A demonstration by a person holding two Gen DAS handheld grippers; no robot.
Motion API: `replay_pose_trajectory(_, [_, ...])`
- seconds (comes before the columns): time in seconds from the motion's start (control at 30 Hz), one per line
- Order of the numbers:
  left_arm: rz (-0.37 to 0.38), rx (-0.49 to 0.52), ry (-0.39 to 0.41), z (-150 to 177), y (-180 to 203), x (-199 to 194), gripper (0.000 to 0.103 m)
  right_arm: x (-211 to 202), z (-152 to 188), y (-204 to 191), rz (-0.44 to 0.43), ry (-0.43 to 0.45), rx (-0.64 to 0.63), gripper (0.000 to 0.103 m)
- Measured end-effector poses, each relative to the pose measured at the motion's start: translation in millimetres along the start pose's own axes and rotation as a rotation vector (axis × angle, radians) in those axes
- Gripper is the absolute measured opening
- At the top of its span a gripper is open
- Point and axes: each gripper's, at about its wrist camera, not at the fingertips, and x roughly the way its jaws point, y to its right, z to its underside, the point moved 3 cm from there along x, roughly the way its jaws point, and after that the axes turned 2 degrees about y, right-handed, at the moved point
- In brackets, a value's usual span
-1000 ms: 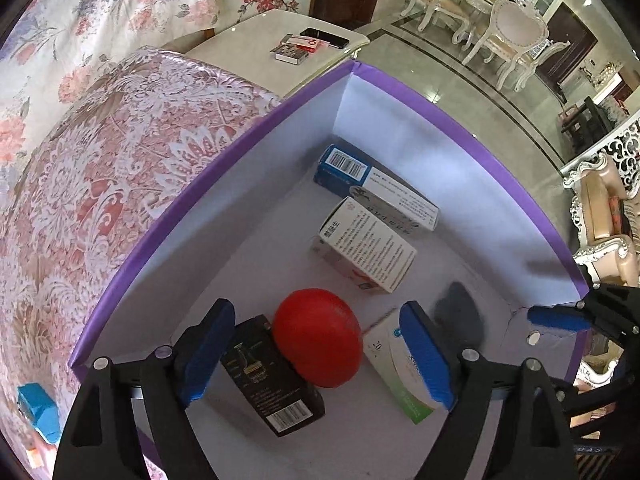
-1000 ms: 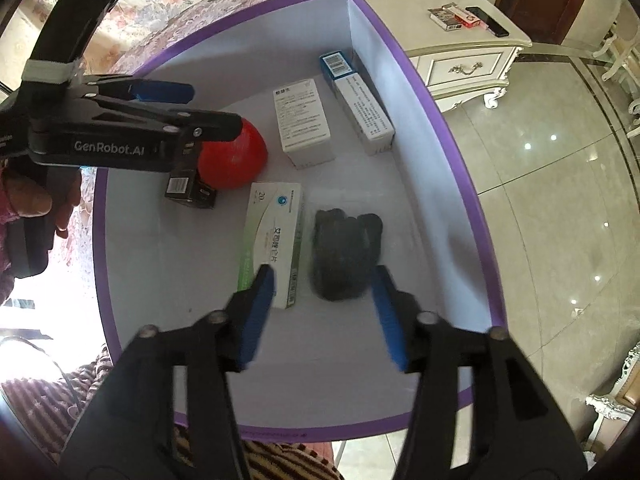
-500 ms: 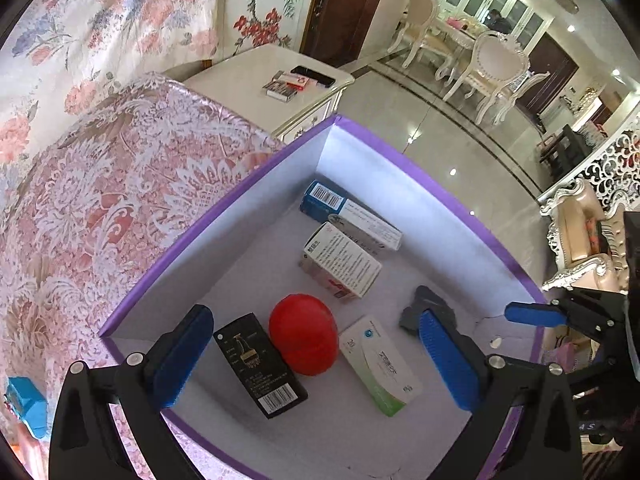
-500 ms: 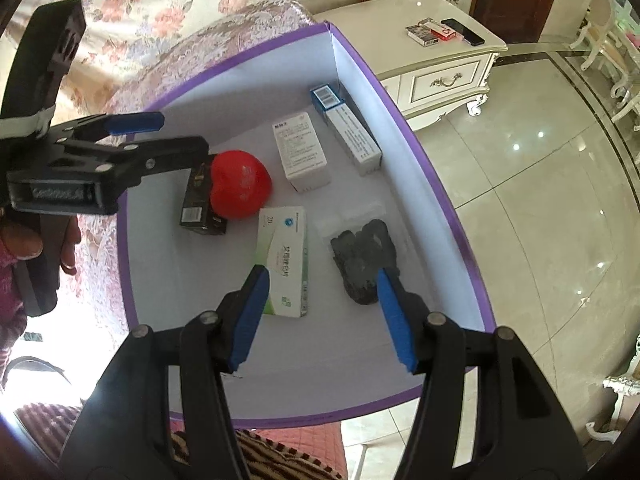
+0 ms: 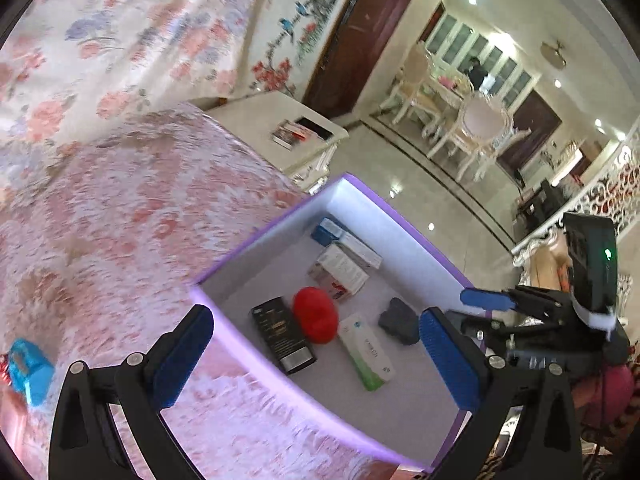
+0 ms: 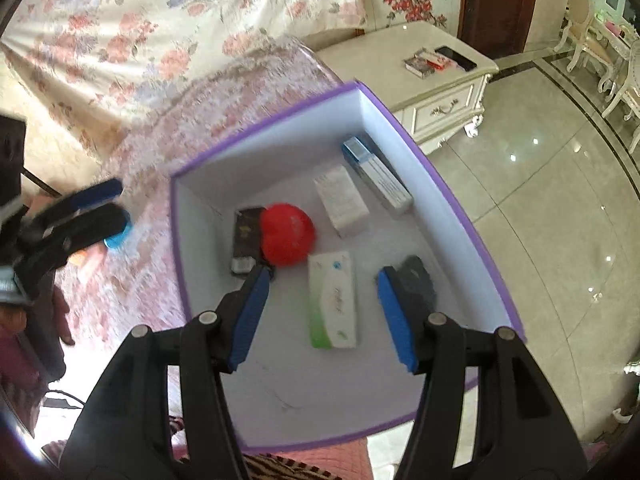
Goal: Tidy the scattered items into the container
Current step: 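Lift both open tools out and move toward the pink case and blue toy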
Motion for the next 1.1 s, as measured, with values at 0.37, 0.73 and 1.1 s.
replay_pose_trajectory(0.37, [-0.133, -0.227, 0.081, 64, -131, -91, 0.103, -5, -17, -117, -0.079, 0.066, -0.134, 0.066])
replay_pose_trajectory(0.73, [-0.365, -0.362, 0.034, 158, -265, -145, 0.103, 33, 11, -251, -0.167, -0.001, -0.393, 0.067])
replay_pose_trajectory(1.1, [-0.403, -0.235, -0.013, 194, -349, -152, 0.103, 81, 48, -342, -0.210, -0.080, -0.587, 0.067])
